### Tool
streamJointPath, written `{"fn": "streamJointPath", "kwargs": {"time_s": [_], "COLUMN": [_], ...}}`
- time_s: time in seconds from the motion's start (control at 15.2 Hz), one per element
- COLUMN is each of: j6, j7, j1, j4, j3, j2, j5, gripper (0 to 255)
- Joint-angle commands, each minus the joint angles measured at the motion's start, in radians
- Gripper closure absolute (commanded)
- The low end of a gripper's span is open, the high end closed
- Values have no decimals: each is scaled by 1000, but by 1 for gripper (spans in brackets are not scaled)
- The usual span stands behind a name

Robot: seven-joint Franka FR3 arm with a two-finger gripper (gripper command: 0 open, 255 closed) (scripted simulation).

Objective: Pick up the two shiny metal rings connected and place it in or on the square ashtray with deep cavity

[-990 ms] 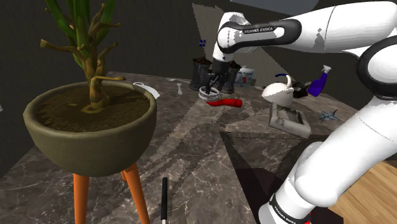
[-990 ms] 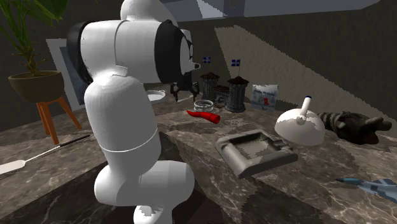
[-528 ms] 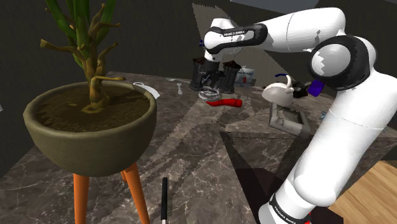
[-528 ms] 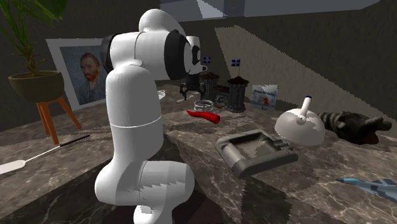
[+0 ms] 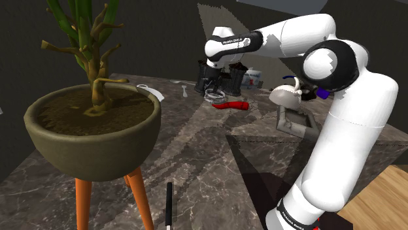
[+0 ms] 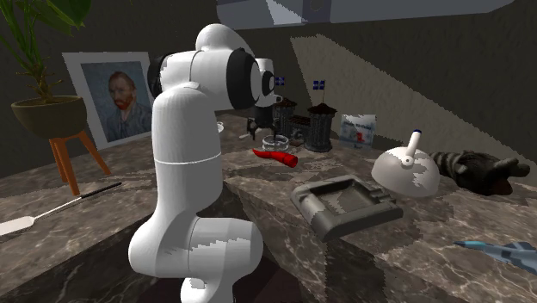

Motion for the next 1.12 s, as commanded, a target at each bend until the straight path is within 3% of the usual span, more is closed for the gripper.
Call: {"fn": "streamJointPath", "kwargs": {"time_s": [0.0,0.53,0.59,1.06], "j6": [31,31,31,31], "j7": [-2,-2,-2,-2], "j1": [-1,-1,-1,-1], "j4": [-16,-16,-16,-16], "j3": [1,1,1,1], "j2": [15,15,15,15], "j5": [3,3,3,3], "gripper": [0,0,255,255]}}
